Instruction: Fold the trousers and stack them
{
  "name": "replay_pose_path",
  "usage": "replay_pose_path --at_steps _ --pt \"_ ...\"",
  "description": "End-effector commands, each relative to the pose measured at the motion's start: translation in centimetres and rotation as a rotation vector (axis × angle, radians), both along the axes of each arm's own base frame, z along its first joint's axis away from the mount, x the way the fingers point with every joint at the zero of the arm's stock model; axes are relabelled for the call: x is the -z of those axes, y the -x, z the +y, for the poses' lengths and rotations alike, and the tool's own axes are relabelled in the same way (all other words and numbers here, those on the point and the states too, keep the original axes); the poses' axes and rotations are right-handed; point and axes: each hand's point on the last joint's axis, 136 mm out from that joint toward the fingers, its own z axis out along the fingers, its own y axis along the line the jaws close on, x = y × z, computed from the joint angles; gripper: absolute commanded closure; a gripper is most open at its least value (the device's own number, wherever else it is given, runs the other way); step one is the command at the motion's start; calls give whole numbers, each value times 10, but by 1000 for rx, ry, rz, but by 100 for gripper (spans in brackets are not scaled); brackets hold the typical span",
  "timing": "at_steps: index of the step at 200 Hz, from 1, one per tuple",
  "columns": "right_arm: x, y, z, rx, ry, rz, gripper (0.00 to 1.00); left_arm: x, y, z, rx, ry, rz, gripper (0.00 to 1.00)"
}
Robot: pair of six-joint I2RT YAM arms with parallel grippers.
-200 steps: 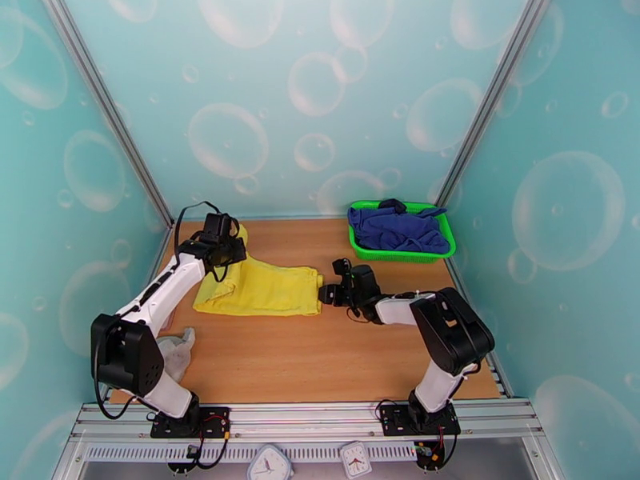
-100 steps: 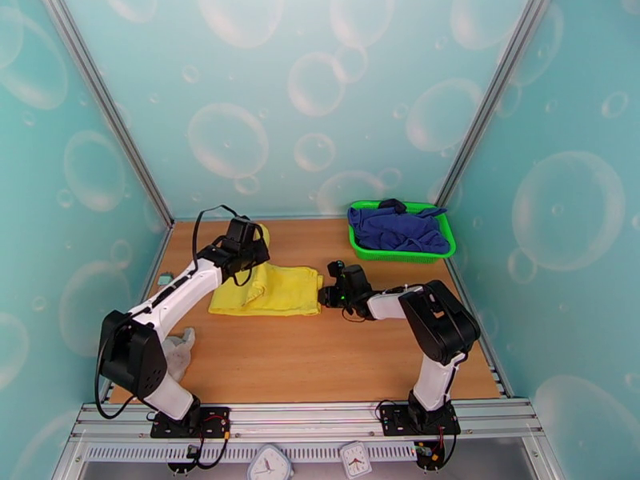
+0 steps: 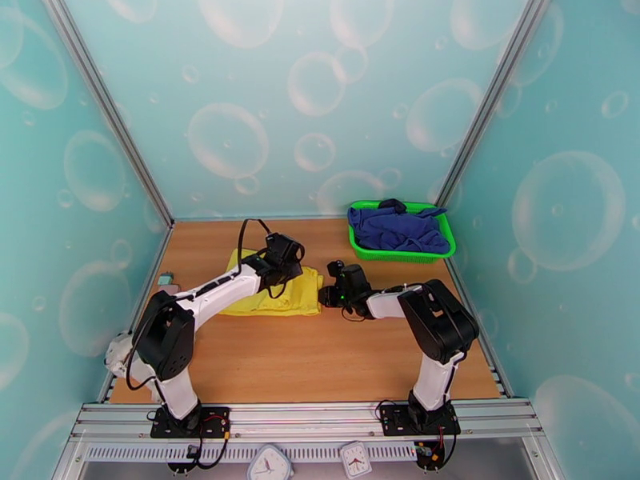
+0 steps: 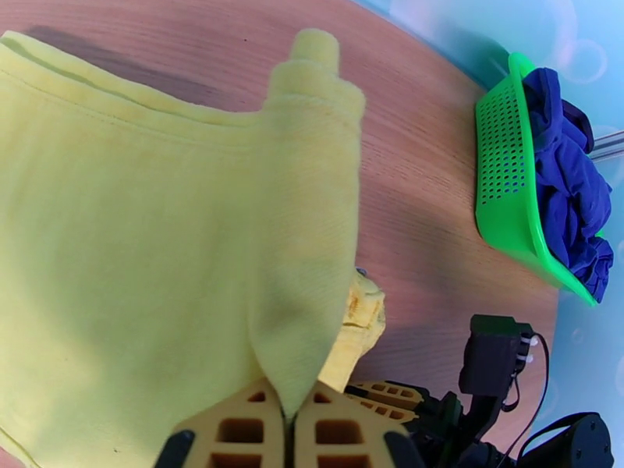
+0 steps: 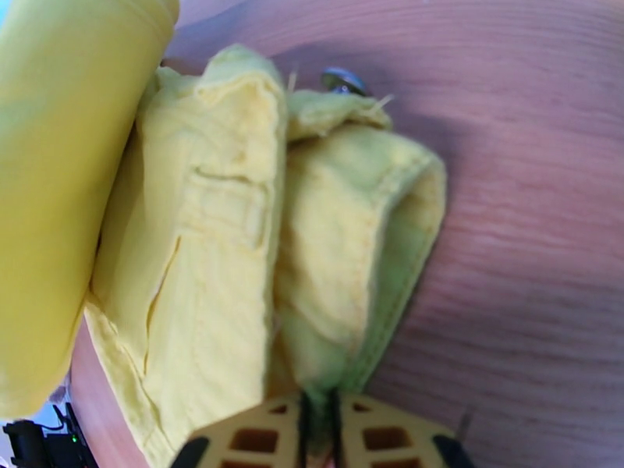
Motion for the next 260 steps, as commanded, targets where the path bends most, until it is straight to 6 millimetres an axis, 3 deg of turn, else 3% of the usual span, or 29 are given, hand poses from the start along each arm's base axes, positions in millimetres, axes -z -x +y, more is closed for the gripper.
replay_pose_path --at_steps 1,94,106,130,165,175,179,182,212,227,244,260 --pt "14 3 3 12 21 48 82 -18 -6 -28 -23 60 -57 98" --pt "16 2 3 12 29 51 83 28 -6 -73 -6 30 1 94" --pt "15 2 3 12 30 49 83 28 -8 -72 -19 22 -5 86" --pt "15 2 3 15 31 47 82 21 -12 -71 -17 26 -35 81" --pt "6 4 -1 21 -1 43 77 -6 -26 -65 25 81 -125 47" --pt "1 4 -9 41 -10 37 75 -14 -29 -58 26 118 -156 35" --pt "-1 4 -12 50 -11 33 74 -16 -30 -54 27 128 -168 6" --pt "-4 3 -15 63 -12 28 74 -19 -31 -52 29 138 -182 1" --pt "-30 1 -55 177 -6 -48 68 -40 -22 -20 117 170 -322 1" --pt "-54 4 -65 190 -23 -121 63 -39 -10 -4 214 176 -359 1" --pt "-85 6 -63 187 -50 -210 57 -31 -6 30 245 180 -371 1" --pt "-109 4 -42 129 -85 -241 52 -22 -7 69 233 167 -389 1"
